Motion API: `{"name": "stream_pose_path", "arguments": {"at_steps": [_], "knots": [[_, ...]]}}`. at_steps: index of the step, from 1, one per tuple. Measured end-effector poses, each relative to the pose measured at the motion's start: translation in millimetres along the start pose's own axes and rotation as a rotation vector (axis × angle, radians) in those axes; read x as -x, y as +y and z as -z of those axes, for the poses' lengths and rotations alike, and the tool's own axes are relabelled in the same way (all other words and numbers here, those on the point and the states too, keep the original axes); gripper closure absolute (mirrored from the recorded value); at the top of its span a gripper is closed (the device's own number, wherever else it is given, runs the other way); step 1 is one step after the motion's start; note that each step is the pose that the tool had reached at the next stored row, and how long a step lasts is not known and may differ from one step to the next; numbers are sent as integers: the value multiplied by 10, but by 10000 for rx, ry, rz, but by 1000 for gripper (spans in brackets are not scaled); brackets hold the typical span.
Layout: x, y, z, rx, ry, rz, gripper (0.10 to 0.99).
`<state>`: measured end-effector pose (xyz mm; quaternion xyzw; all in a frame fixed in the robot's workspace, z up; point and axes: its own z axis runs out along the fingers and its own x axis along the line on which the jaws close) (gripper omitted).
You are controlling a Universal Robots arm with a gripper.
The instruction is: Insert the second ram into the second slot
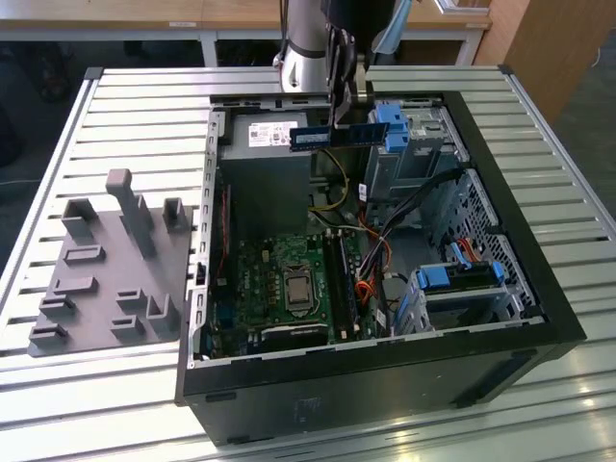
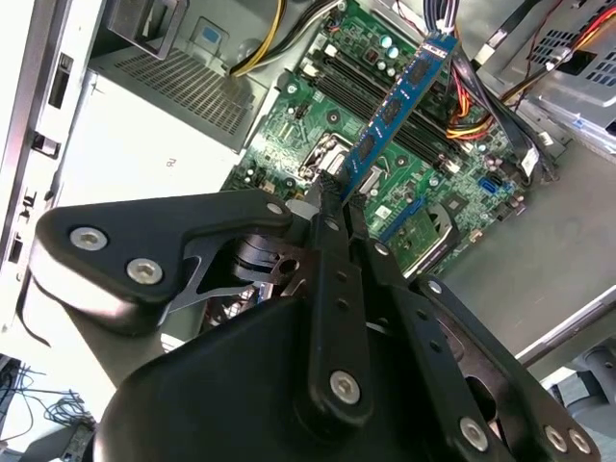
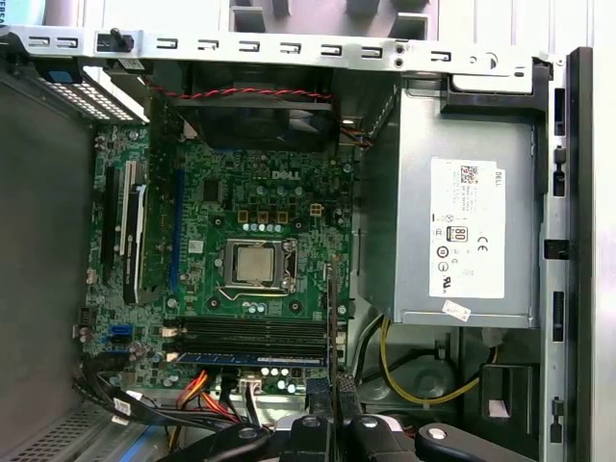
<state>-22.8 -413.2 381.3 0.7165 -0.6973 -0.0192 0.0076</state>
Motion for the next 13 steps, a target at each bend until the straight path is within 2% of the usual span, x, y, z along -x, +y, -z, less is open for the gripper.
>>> {"name": "stream_pose_path", "arguments": {"at_steps": [13], "knots": [[-29,1,1,0,0,0,949]]}}
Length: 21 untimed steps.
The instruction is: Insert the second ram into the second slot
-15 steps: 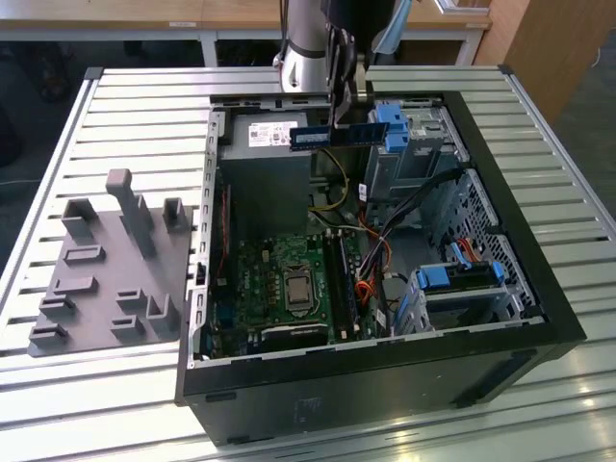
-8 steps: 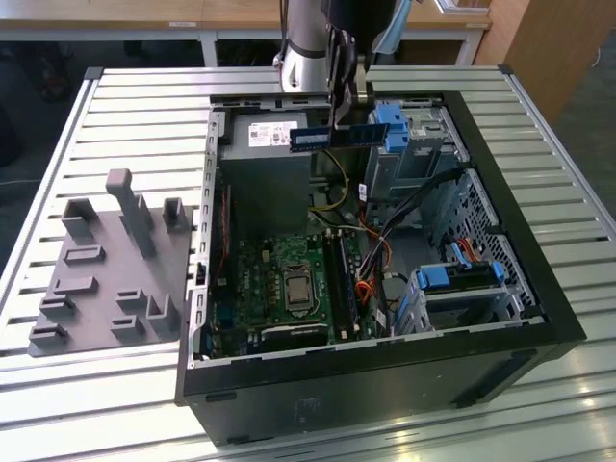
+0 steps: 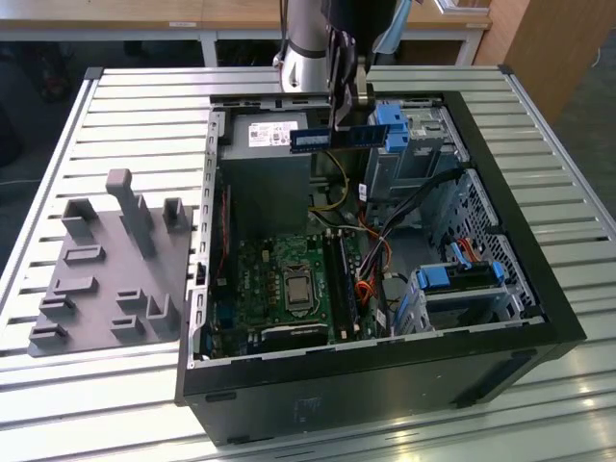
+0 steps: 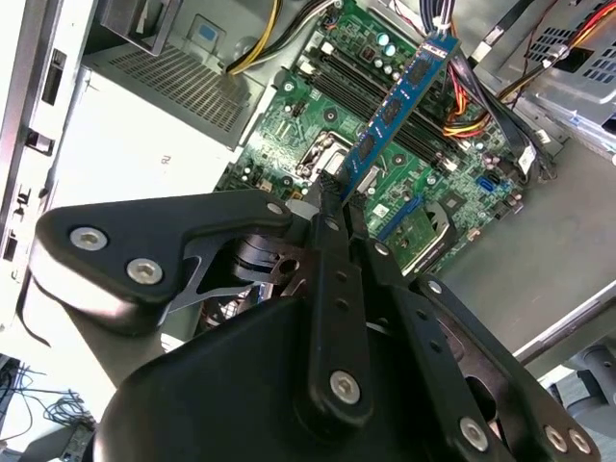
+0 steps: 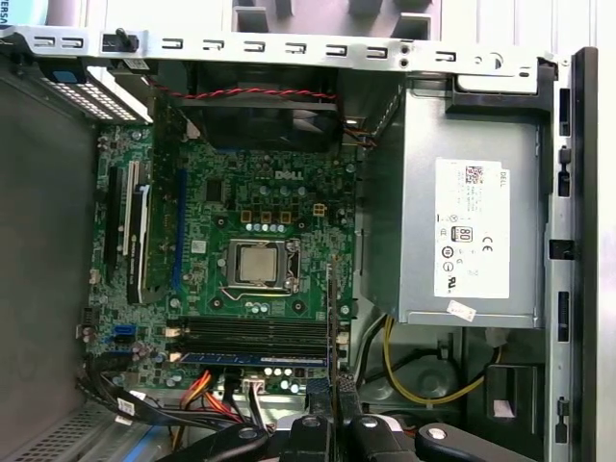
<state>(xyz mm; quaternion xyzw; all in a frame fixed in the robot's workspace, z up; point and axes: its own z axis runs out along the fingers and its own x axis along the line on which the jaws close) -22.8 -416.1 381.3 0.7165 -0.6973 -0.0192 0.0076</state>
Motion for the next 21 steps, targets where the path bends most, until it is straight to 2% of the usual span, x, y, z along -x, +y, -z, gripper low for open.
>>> {"name": "stream_pose_path", "arguments": {"at_steps": [21], "knots": [[-57,2,1,0,1,0,949]]}}
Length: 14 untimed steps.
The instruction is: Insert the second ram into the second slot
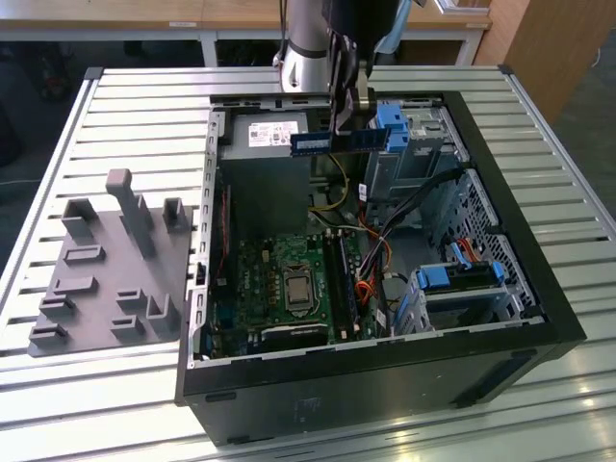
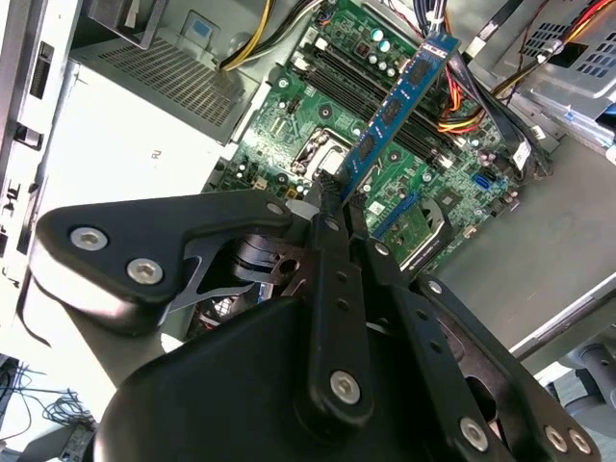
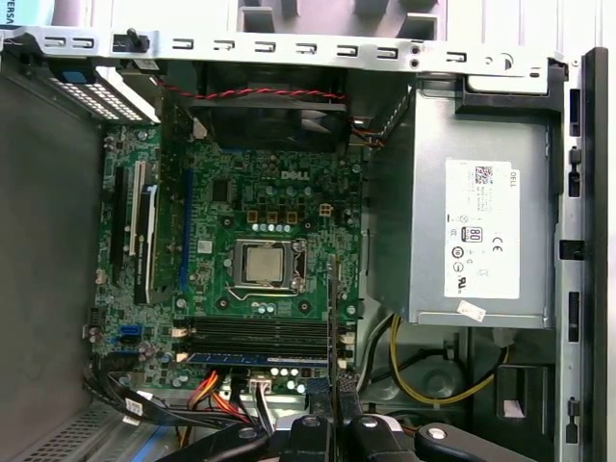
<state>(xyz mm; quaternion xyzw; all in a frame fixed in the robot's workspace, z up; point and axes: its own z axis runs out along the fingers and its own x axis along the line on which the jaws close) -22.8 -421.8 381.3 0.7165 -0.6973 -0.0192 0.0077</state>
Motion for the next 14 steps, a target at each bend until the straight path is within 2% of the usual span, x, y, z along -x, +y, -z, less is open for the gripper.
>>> {"name": "stream_pose_path", "arguments": {"at_steps": [3,5,14], "knots": [[-6,0,0,0,0,0,949],[-112,3,2,0,0,0,949],[-129,4,2,0,-1,0,949]]}}
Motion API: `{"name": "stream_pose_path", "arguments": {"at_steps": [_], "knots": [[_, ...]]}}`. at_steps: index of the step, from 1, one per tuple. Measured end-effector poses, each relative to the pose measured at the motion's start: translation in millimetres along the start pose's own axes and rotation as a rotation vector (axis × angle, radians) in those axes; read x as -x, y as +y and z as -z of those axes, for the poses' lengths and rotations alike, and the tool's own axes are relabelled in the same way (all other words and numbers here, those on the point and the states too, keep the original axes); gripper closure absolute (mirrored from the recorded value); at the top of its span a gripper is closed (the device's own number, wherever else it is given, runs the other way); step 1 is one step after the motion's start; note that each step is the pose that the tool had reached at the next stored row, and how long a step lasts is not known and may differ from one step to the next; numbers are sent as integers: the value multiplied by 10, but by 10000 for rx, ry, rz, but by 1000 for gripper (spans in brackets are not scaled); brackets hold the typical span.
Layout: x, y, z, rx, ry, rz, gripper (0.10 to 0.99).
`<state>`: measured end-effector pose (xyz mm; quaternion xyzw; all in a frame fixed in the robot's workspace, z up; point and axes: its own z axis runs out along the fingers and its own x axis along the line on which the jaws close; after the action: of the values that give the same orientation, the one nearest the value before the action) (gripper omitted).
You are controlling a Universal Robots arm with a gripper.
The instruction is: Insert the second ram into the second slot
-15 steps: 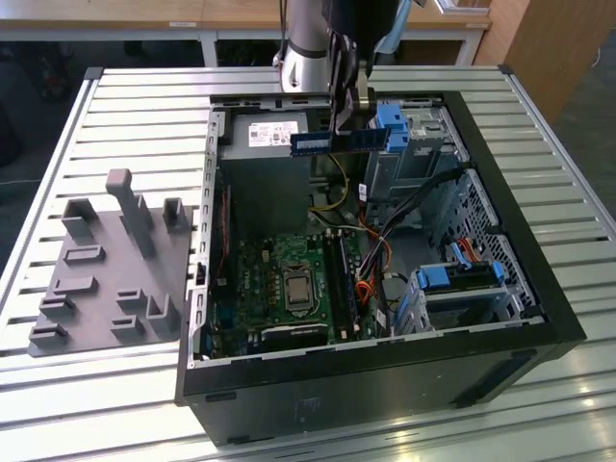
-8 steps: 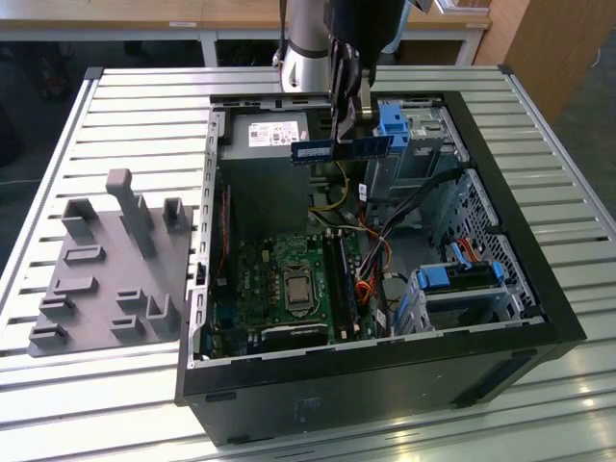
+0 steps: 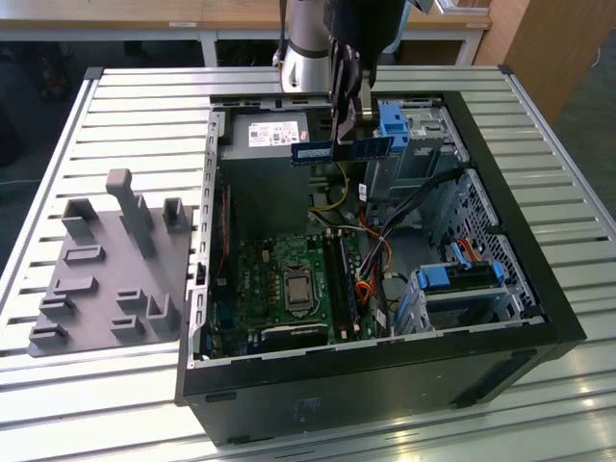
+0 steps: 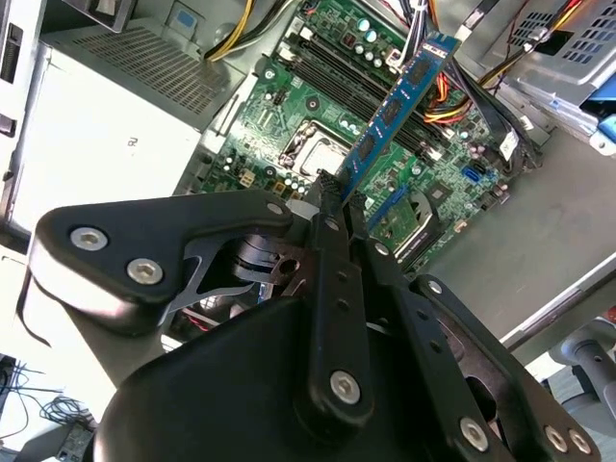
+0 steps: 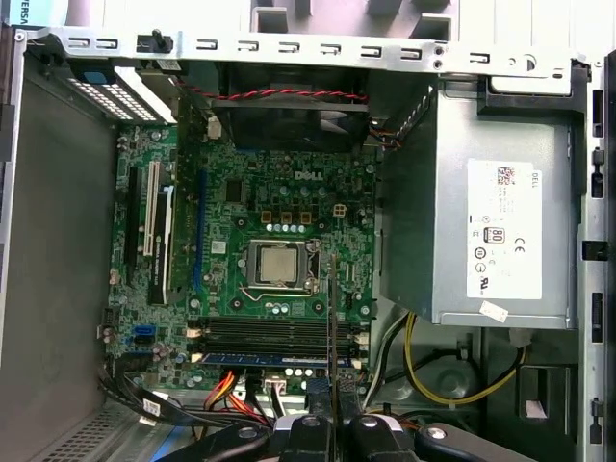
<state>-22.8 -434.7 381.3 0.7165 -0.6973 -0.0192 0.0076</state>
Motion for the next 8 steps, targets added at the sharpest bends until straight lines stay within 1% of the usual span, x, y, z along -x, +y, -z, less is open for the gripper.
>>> {"name": "stream_pose_path", "arguments": {"at_steps": [8], "knots": [[-17,0,0,0,0,0,949]]}}
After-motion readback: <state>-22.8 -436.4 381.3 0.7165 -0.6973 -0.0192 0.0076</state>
